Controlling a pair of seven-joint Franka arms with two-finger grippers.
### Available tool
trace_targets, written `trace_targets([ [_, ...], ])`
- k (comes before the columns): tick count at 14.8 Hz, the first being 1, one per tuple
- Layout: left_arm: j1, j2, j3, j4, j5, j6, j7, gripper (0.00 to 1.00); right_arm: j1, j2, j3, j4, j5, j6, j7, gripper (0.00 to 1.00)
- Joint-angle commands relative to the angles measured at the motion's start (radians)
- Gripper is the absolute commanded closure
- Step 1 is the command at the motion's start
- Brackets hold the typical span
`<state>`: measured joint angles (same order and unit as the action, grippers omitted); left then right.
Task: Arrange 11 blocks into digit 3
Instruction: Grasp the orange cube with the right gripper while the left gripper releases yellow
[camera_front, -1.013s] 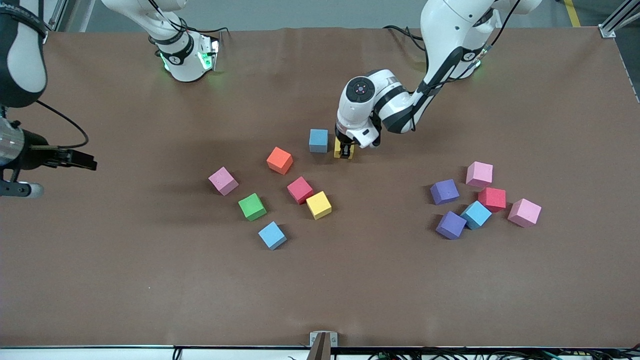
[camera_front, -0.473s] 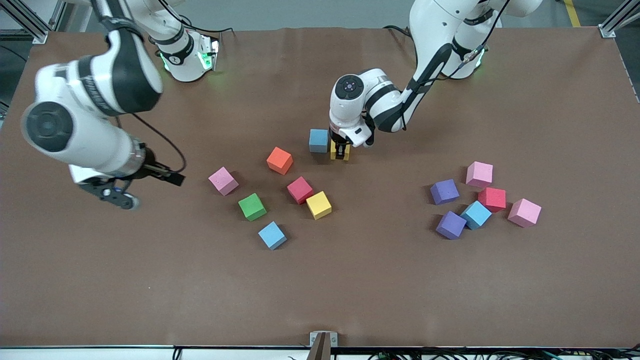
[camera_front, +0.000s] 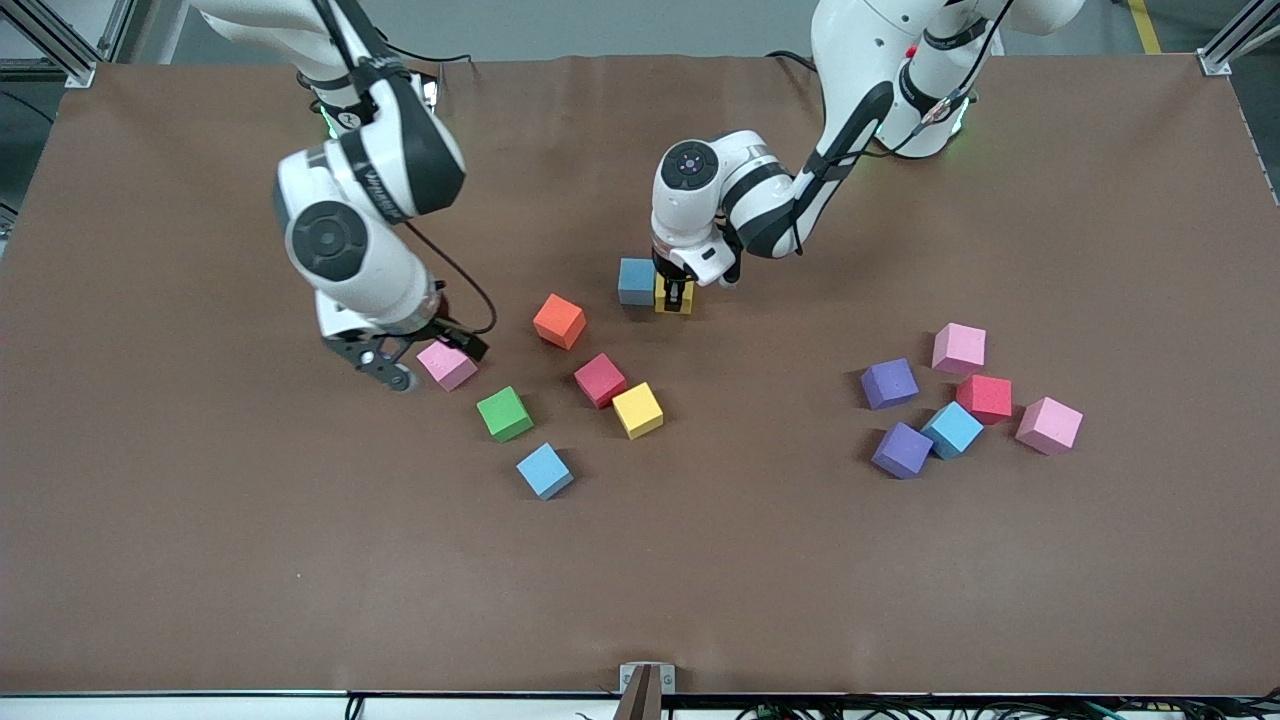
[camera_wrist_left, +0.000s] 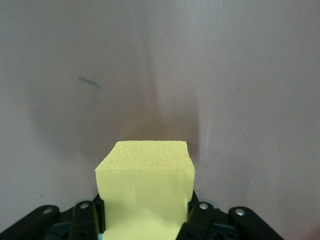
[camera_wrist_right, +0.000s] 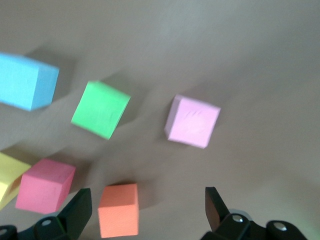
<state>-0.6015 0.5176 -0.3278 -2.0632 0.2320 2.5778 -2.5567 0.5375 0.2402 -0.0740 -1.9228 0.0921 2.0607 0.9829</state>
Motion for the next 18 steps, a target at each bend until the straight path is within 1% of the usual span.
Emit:
trace_targets([
  [1, -0.023, 0.028, 0.004, 0.0, -0.005, -0.001, -0.025, 0.53, 0.08, -0.071, -0.01, -0.201, 0.028, 0.201, 0.086, 0.0],
  [3, -0.023, 0.028, 0.004, 0.0, -0.005, 0.001, -0.027, 0.53, 0.133, -0.064, -0.01, -0.269, 0.028, 0.33, 0.103, 0.0],
  [4, -0.023, 0.028, 0.004, 0.0, -0.003, 0.001, -0.027, 0.5, 0.16, -0.055, -0.01, -0.291, 0.026, 0.395, 0.126, 0.0],
  [5, -0.021, 0.028, 0.004, -0.002, -0.003, 0.001, -0.024, 0.39, 0.18, -0.033, -0.012, -0.297, 0.028, 0.433, 0.157, 0.0],
  [6, -0.021, 0.027, 0.006, -0.002, -0.002, 0.001, -0.019, 0.07, 0.194, -0.004, -0.01, -0.294, 0.026, 0.455, 0.186, 0.0],
  [7, -0.02, 0.021, 0.006, -0.002, -0.002, -0.001, -0.017, 0.0, 0.205, 0.011, -0.012, -0.294, 0.026, 0.469, 0.189, 0.0],
  [9, -0.012, 0.009, 0.006, -0.002, 0.0, -0.007, -0.014, 0.0, 0.222, 0.056, -0.012, -0.292, 0.026, 0.502, 0.189, 0.0],
  [11, -0.004, -0.014, 0.003, -0.002, 0.0, -0.042, -0.007, 0.0, 0.243, 0.105, -0.012, -0.291, 0.025, 0.559, 0.188, 0.0],
  [13, 0.002, -0.039, -0.002, -0.005, -0.003, -0.068, 0.016, 0.0, 0.248, 0.139, -0.012, -0.285, 0.018, 0.585, 0.183, 0.0],
  [17, 0.002, -0.083, -0.003, -0.02, -0.005, -0.076, 0.024, 0.0, 0.248, 0.159, -0.01, -0.268, 0.015, 0.585, 0.177, 0.0],
  [18, 0.002, -0.093, -0.005, -0.023, -0.005, -0.085, 0.026, 0.0, 0.255, 0.159, -0.01, -0.266, 0.015, 0.585, 0.177, 0.04],
])
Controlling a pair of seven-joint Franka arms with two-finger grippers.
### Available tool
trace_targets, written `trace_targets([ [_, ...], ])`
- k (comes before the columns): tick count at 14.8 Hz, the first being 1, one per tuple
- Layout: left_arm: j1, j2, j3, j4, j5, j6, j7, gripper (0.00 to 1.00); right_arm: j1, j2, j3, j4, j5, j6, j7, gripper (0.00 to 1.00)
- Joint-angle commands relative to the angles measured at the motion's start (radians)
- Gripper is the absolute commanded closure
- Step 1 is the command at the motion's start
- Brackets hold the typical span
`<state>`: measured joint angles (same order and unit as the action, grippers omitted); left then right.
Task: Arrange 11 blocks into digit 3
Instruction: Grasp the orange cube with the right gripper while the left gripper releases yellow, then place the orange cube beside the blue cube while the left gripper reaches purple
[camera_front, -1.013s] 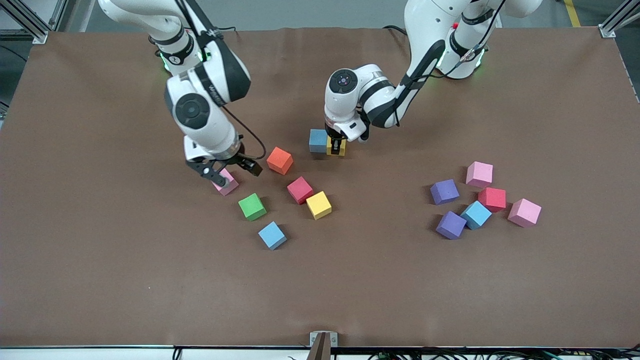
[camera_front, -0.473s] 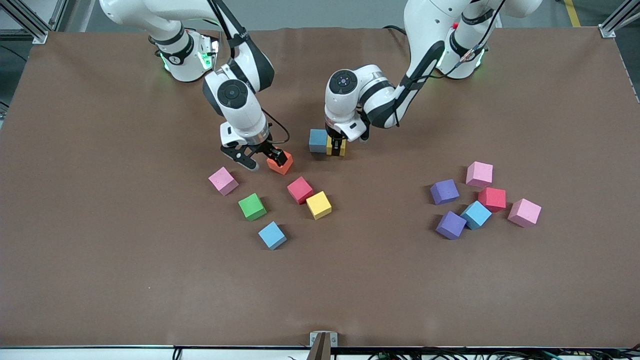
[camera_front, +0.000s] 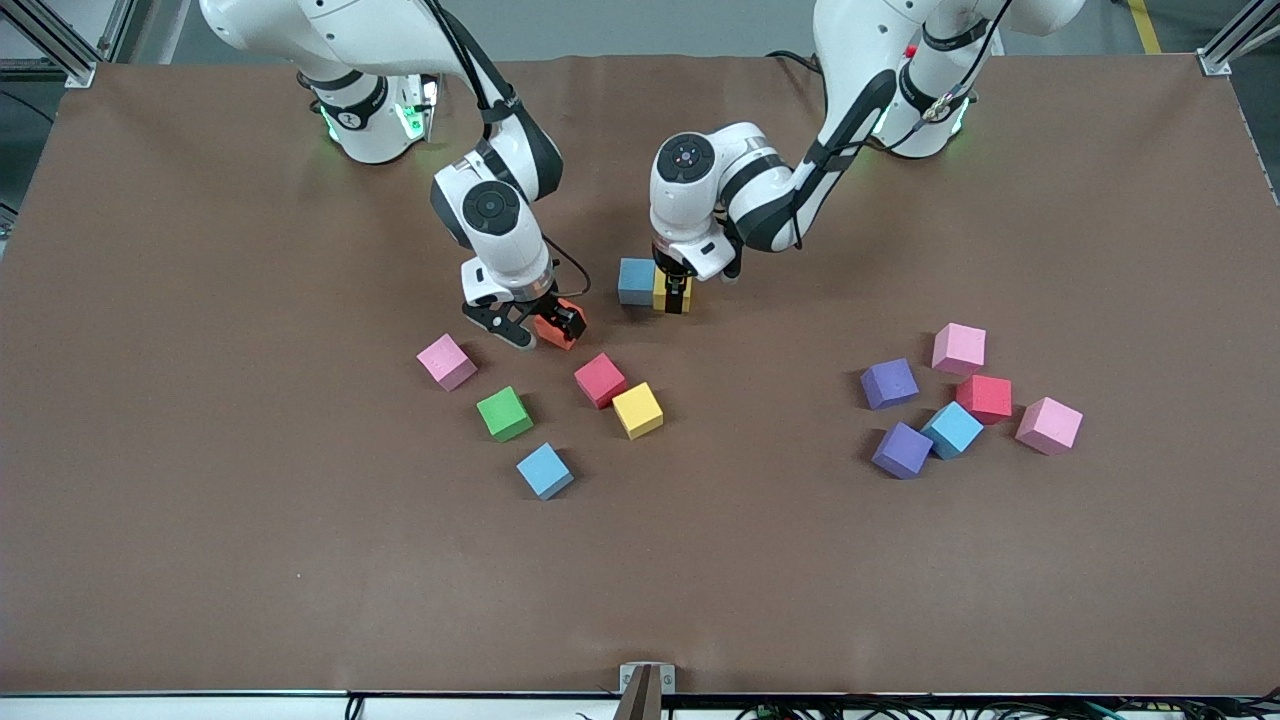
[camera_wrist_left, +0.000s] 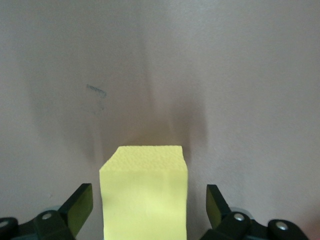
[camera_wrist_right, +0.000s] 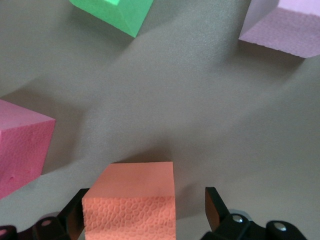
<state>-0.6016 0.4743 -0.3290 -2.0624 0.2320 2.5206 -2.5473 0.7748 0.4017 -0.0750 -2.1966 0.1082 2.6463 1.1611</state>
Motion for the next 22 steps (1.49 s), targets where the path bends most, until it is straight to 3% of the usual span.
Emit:
trace_targets([
  [1, 0.002, -0.06, -0.004, -0.024, -0.005, -0.046, 0.018, 0.0, 0.024, -0.001, -0.009, 0.009, -0.001, 0.0, 0.0, 0.08],
  [6, 0.019, -0.132, -0.007, -0.024, -0.029, -0.137, 0.09, 0.0, 0.026, 0.005, -0.009, 0.017, -0.001, 0.0, -0.001, 0.36],
  [7, 0.048, -0.152, -0.008, -0.024, -0.031, -0.143, 0.146, 0.0, 0.026, 0.005, -0.009, 0.017, -0.001, 0.0, -0.001, 0.47],
  [10, 0.1, -0.203, -0.007, -0.013, -0.1, -0.189, 0.426, 0.0, 0.023, 0.003, -0.009, 0.015, 0.001, -0.017, 0.014, 0.91],
  [11, 0.123, -0.215, -0.007, -0.012, -0.126, -0.213, 0.54, 0.0, 0.024, 0.003, -0.009, 0.014, 0.005, -0.022, 0.035, 0.97],
  [15, 0.239, -0.273, -0.007, -0.013, -0.189, -0.243, 1.012, 0.0, 0.031, -0.007, -0.009, 0.012, 0.005, -0.068, 0.266, 1.0],
  [22, 0.361, -0.347, -0.007, -0.018, -0.198, -0.31, 1.652, 0.0, 0.066, -0.035, -0.009, 0.0, 0.005, -0.068, 0.797, 1.0],
])
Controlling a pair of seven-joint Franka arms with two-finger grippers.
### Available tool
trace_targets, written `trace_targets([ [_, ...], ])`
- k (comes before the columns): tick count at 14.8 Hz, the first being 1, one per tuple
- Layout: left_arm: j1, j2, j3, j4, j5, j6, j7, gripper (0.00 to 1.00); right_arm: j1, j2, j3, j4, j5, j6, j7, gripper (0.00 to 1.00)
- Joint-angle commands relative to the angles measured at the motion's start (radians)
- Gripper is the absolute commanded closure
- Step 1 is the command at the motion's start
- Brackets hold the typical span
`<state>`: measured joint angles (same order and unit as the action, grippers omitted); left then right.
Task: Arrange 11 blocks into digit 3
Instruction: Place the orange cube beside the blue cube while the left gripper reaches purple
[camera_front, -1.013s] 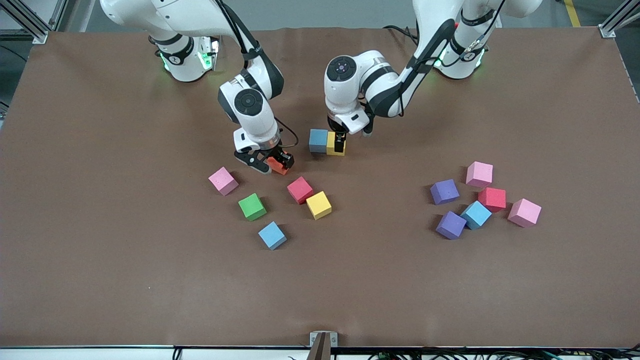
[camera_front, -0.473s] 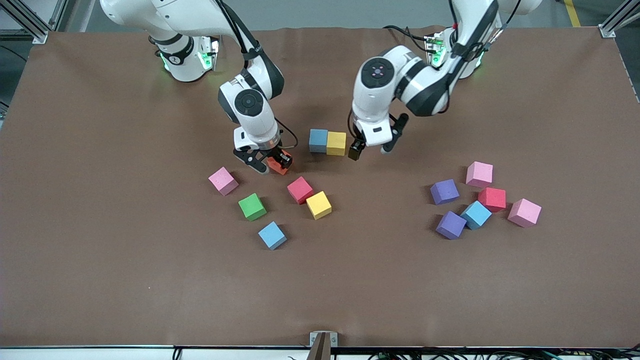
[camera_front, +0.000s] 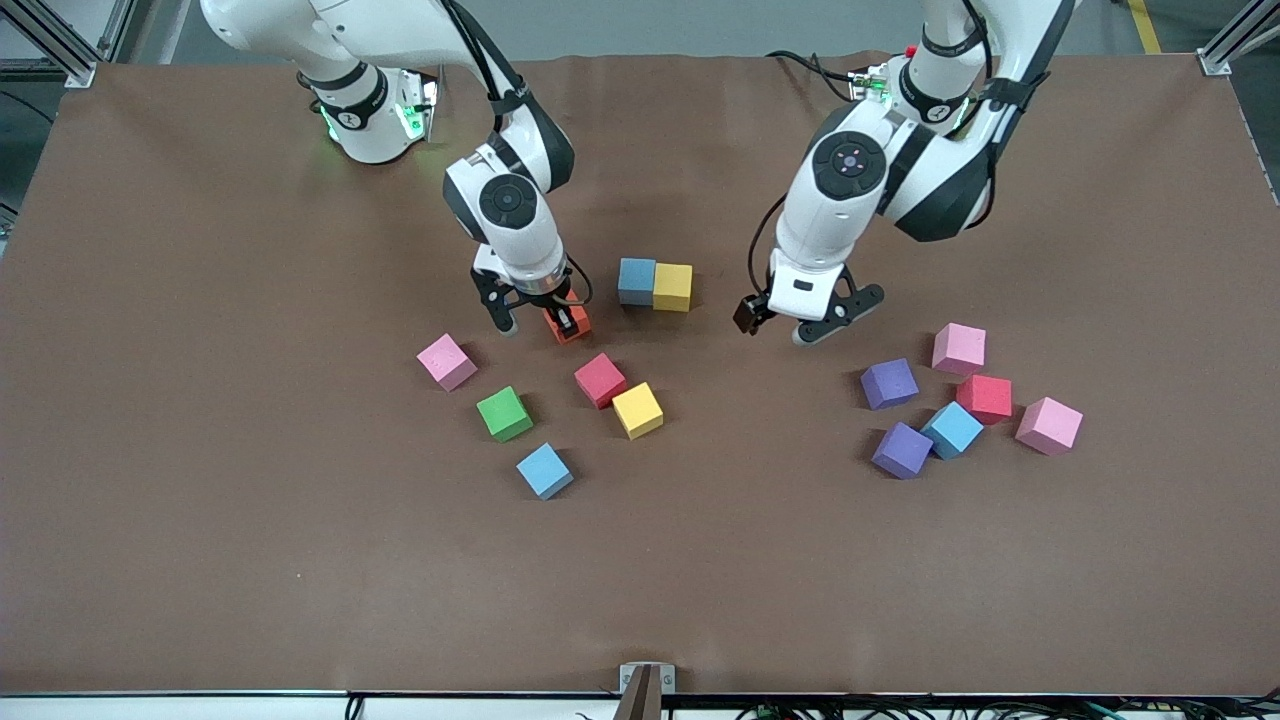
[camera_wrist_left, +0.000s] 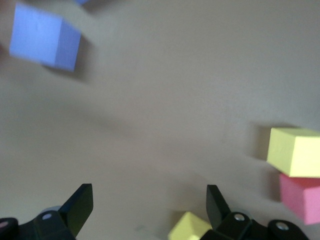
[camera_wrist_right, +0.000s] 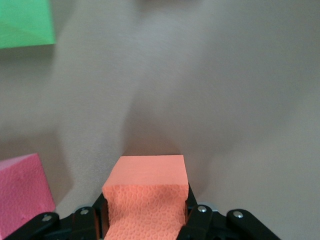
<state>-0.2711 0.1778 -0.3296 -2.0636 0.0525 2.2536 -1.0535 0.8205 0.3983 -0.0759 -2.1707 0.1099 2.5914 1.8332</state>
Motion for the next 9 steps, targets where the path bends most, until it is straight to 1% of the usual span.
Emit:
trace_targets([
  [1, 0.05, -0.064, -0.008, -0.016, -0.019, -0.054, 0.238, 0.0, 0.029, -0.039, -0.009, -0.027, 0.004, -0.014, 0.174, 1.0],
  [3, 0.087, -0.084, -0.006, -0.023, -0.019, -0.061, 0.363, 0.0, 0.049, -0.055, -0.009, -0.044, 0.005, -0.013, 0.25, 1.0],
  [7, 0.203, -0.087, -0.006, -0.023, -0.019, -0.065, 0.502, 0.0, 0.074, -0.088, -0.009, -0.081, 0.005, -0.019, 0.392, 1.0],
  [9, 0.246, -0.075, -0.005, -0.027, -0.017, -0.062, 0.533, 0.0, 0.086, -0.101, -0.01, -0.101, 0.005, -0.007, 0.446, 1.0],
])
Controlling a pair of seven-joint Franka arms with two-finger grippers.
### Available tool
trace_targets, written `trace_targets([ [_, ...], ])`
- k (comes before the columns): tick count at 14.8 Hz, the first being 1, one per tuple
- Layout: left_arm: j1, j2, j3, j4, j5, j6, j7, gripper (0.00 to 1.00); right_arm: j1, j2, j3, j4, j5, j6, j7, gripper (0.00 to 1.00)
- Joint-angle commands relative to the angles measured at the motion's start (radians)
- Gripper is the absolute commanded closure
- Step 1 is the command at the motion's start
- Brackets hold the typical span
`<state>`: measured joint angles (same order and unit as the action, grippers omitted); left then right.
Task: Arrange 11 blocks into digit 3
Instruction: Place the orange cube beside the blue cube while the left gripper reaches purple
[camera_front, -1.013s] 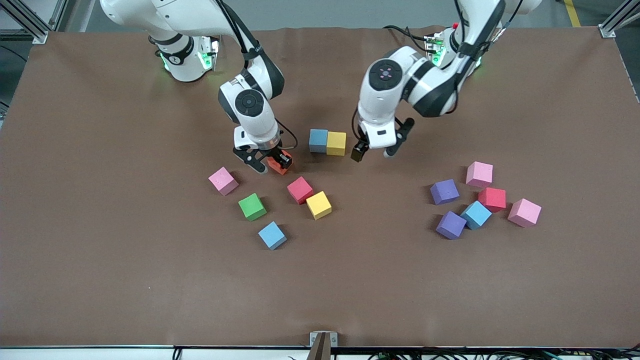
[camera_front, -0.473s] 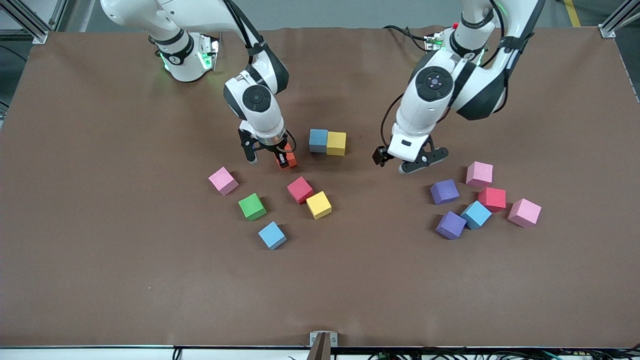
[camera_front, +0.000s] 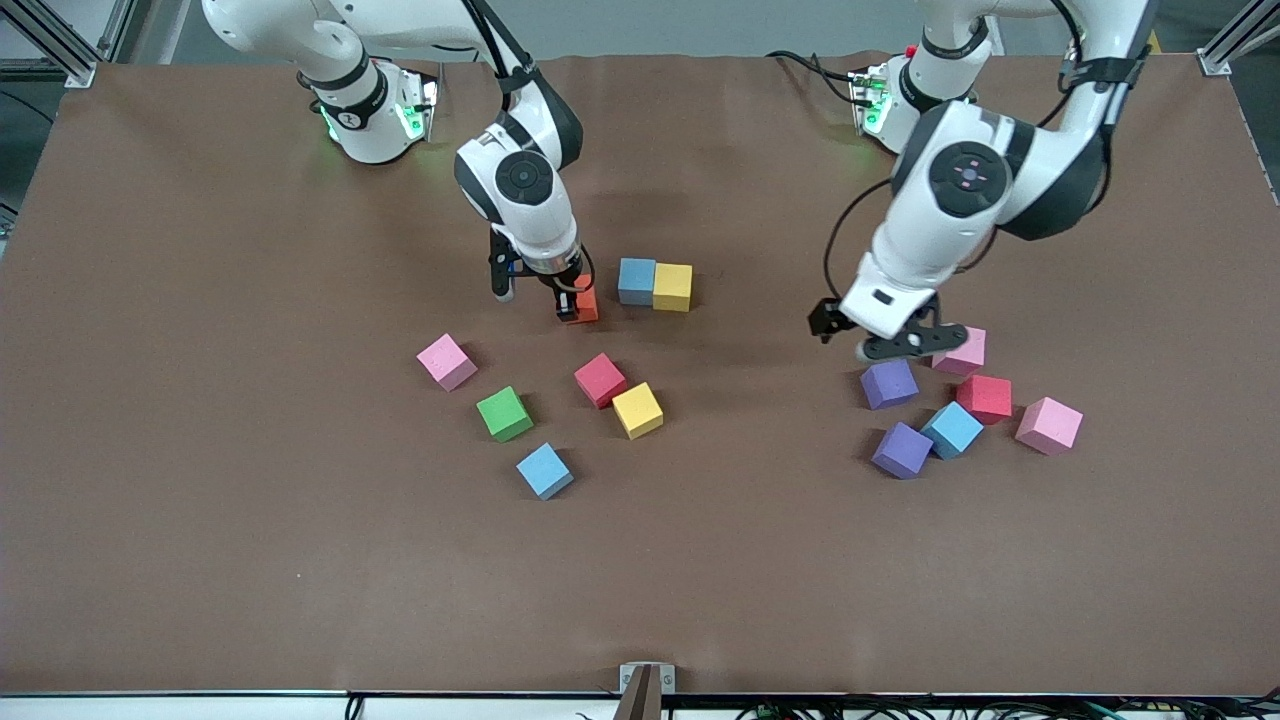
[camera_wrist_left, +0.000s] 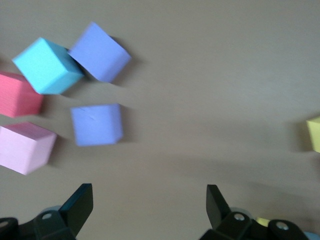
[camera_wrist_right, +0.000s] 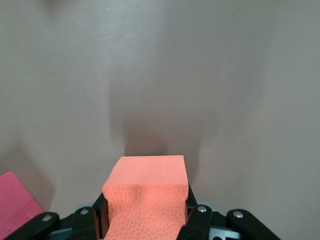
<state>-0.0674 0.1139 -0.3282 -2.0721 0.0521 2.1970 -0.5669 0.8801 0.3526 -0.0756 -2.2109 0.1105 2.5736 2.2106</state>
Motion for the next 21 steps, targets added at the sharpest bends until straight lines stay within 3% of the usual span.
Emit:
trace_targets([
  [1, 0.061, 0.0, -0.006, -0.026, -0.009, 0.004, 0.048, 0.0, 0.027, -0.06, -0.01, -0.062, 0.005, 0.013, 0.099, 1.0],
  [4, 0.118, 0.058, -0.005, -0.029, 0.0, 0.039, 0.05, 0.0, 0.028, -0.067, -0.009, -0.062, 0.005, 0.025, 0.149, 1.0],
  [13, 0.14, 0.174, 0.005, -0.111, 0.003, 0.216, 0.036, 0.0, 0.062, -0.054, -0.009, -0.058, 0.005, 0.063, 0.149, 1.0],
  [18, 0.143, 0.228, 0.005, -0.132, 0.165, 0.244, -0.074, 0.0, 0.079, -0.034, -0.009, -0.058, 0.005, 0.086, 0.153, 1.0],
  [21, 0.143, 0.263, 0.005, -0.126, 0.186, 0.291, -0.103, 0.0, 0.089, -0.02, -0.009, -0.058, 0.005, 0.099, 0.155, 1.0],
])
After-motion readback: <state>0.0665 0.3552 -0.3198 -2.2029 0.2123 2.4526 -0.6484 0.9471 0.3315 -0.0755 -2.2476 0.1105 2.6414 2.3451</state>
